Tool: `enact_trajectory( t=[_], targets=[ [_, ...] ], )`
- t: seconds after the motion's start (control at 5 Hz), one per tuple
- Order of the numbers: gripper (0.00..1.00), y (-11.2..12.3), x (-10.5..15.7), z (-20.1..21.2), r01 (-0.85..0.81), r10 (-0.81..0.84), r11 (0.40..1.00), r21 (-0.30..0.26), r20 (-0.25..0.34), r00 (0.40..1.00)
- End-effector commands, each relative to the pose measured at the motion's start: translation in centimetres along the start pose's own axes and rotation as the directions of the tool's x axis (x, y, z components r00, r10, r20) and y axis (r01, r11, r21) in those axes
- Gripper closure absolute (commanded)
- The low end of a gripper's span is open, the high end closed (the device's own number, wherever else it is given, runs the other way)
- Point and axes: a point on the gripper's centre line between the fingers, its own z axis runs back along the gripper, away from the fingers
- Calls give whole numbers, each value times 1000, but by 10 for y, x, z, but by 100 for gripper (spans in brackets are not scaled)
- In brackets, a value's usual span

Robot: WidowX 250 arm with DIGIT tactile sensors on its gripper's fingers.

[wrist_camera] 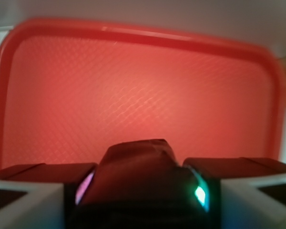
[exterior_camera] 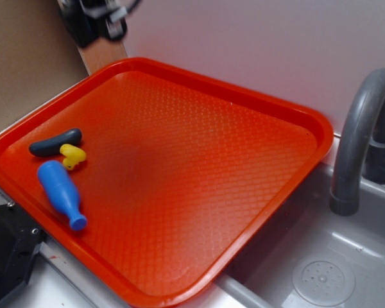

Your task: Grab the black box.

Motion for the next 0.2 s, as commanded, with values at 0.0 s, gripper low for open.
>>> enact_trajectory(
  t=[0.0],
  targets=[
    [100, 4, -7, 120, -16, 16, 1000, -2, 37, 999]
  ],
)
